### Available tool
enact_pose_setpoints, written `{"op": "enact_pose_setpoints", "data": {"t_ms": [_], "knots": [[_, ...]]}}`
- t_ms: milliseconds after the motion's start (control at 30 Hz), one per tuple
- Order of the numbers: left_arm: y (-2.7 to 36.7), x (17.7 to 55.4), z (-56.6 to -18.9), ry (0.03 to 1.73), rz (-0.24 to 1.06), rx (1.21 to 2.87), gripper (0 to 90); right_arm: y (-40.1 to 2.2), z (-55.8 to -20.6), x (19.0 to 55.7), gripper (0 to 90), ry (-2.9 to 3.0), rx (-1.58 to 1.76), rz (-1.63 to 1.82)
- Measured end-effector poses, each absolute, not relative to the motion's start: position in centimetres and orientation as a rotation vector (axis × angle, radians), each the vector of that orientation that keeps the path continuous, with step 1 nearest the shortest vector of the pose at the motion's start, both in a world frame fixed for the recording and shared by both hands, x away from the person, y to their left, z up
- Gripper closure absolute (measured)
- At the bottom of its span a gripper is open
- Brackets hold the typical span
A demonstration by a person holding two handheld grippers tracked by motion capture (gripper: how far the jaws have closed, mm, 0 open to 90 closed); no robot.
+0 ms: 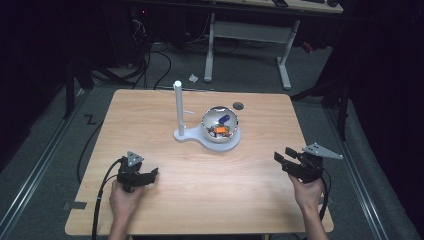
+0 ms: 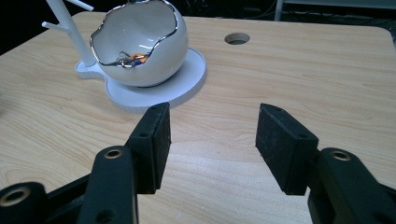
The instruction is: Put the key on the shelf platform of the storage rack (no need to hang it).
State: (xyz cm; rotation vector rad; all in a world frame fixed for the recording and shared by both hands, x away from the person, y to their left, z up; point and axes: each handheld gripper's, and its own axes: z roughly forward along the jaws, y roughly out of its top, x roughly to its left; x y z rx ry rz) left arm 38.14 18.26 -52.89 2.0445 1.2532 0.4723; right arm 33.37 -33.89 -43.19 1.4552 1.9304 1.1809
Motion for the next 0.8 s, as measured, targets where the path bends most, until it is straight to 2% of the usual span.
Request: {"op": "enact_pose_setpoints", "data": {"t_ms": [800], "knots": [[18.3, 38.1, -52.9, 1.254, 0.473, 2.044, 22.8, -32.1, -48.1, 34.3, 45.9, 1.975, 1.499, 1.12]]}}
